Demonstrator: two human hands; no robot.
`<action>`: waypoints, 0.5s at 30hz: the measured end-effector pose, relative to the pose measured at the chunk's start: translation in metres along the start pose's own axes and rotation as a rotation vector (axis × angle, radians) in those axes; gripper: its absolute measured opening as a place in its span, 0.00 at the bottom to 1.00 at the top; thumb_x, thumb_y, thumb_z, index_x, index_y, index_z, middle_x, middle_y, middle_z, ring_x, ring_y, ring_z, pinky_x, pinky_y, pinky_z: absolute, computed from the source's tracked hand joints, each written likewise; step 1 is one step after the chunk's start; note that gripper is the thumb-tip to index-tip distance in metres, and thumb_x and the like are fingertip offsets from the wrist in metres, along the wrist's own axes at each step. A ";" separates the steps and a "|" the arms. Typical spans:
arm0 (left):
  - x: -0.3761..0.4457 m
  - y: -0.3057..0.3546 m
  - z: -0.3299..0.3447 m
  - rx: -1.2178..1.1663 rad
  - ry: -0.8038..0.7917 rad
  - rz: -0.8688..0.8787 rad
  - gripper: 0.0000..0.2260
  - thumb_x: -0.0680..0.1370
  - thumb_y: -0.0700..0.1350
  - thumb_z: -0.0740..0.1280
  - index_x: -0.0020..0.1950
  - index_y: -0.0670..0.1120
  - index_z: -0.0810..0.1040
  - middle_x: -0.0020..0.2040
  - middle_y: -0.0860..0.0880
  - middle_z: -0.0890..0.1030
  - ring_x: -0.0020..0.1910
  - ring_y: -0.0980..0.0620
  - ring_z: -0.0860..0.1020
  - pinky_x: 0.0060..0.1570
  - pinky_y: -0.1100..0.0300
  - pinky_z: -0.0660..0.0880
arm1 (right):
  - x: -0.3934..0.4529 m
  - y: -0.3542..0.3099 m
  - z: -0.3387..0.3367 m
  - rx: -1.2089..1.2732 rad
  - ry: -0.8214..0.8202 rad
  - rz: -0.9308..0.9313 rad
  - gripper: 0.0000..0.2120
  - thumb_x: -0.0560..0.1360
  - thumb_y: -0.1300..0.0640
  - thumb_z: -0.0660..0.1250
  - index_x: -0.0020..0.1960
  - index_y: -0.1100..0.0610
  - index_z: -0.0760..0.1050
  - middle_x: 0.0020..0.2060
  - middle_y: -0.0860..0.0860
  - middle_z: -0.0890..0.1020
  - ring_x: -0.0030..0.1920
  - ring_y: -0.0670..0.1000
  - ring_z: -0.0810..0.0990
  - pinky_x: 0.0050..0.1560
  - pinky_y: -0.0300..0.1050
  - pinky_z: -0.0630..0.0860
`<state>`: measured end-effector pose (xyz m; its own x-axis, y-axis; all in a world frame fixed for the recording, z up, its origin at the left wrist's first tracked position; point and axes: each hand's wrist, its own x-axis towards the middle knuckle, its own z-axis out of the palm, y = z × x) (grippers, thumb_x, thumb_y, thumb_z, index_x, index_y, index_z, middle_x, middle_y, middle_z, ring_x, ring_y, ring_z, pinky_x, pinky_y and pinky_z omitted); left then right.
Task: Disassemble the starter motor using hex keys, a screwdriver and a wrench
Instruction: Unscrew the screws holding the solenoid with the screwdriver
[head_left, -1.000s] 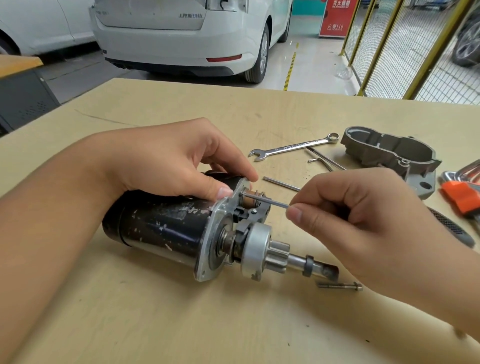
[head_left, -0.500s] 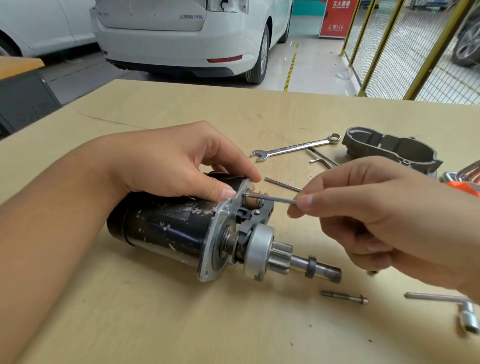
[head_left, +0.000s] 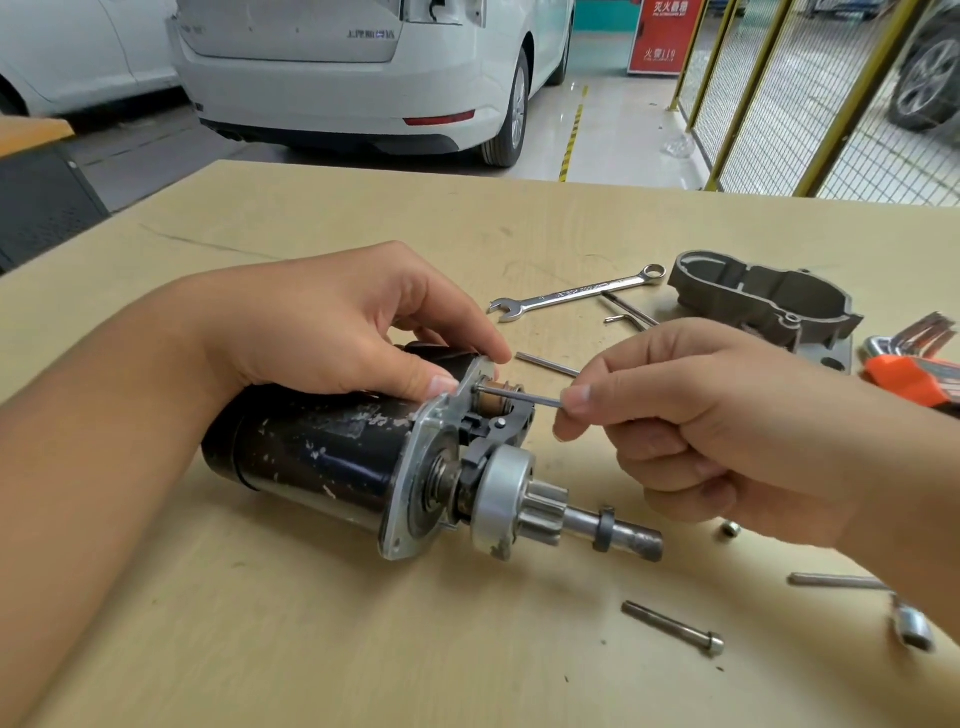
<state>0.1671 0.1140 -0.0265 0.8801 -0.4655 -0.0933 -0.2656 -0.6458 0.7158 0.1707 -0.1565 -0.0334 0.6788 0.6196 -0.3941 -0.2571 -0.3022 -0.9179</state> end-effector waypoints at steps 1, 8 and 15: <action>0.000 0.000 0.000 0.004 0.001 -0.001 0.19 0.73 0.44 0.73 0.64 0.54 0.85 0.59 0.57 0.86 0.61 0.59 0.83 0.65 0.52 0.75 | 0.001 0.000 0.001 0.052 -0.012 0.006 0.09 0.64 0.55 0.75 0.41 0.60 0.84 0.25 0.49 0.60 0.21 0.46 0.55 0.24 0.32 0.56; 0.000 0.002 0.000 0.019 -0.002 0.007 0.19 0.73 0.44 0.73 0.64 0.53 0.85 0.59 0.58 0.86 0.61 0.59 0.83 0.64 0.55 0.75 | 0.002 0.007 0.007 0.120 0.020 -0.067 0.09 0.65 0.58 0.74 0.42 0.62 0.81 0.22 0.49 0.61 0.21 0.46 0.55 0.24 0.32 0.56; 0.002 0.003 0.000 0.021 -0.009 0.018 0.19 0.73 0.44 0.73 0.64 0.52 0.84 0.58 0.57 0.87 0.59 0.59 0.84 0.61 0.60 0.79 | 0.004 0.010 0.007 0.075 0.088 -0.129 0.11 0.75 0.64 0.71 0.44 0.73 0.74 0.21 0.49 0.62 0.21 0.46 0.55 0.24 0.34 0.54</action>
<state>0.1681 0.1115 -0.0243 0.8715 -0.4827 -0.0864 -0.2902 -0.6498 0.7025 0.1660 -0.1524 -0.0444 0.7664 0.5827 -0.2702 -0.2124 -0.1671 -0.9628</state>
